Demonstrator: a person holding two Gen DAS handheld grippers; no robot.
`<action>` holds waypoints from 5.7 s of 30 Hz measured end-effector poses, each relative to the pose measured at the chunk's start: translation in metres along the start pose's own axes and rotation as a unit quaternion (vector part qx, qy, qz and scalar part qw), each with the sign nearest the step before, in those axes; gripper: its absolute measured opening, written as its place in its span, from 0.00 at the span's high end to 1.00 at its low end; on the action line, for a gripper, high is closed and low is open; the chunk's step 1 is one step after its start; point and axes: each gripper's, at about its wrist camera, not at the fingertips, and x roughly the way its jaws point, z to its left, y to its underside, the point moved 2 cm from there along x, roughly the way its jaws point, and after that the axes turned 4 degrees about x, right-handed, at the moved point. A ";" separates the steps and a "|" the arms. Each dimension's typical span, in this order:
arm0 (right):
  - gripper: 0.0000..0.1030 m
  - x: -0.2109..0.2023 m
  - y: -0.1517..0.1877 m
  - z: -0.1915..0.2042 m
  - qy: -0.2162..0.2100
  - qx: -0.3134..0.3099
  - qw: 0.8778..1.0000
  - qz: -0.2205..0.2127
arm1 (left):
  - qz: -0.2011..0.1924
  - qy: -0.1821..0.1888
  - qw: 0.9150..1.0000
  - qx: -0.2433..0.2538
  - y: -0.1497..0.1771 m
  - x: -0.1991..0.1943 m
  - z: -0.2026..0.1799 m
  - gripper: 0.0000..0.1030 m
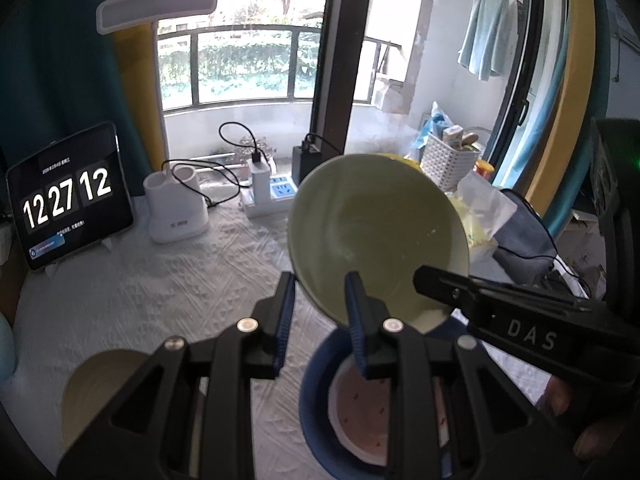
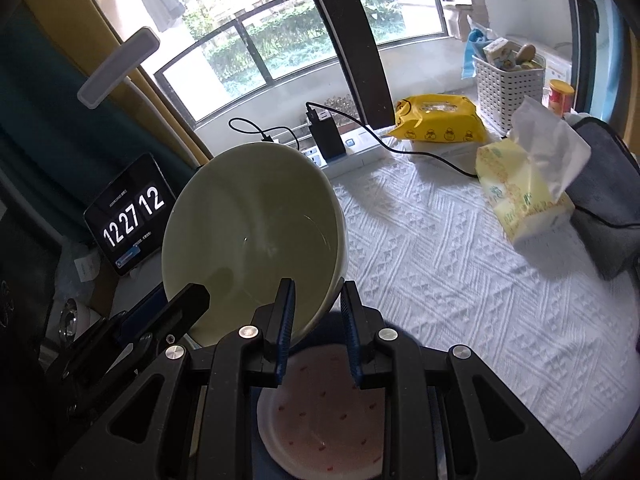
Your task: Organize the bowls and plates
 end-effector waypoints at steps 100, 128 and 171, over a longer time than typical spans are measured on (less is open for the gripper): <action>0.44 -0.036 0.084 -0.095 0.015 -0.018 0.999 -0.037 | 0.050 -0.040 0.997 -0.052 0.099 -0.017 0.011 0.55; 0.82 -0.005 0.087 -0.075 -0.003 -0.054 0.998 -0.030 | 0.022 -0.072 0.997 -0.009 0.102 0.000 -0.018 0.82; 0.86 -0.045 0.080 -0.018 0.007 -0.079 0.994 -0.081 | -0.032 -0.048 0.998 -0.036 0.083 -0.055 0.015 0.85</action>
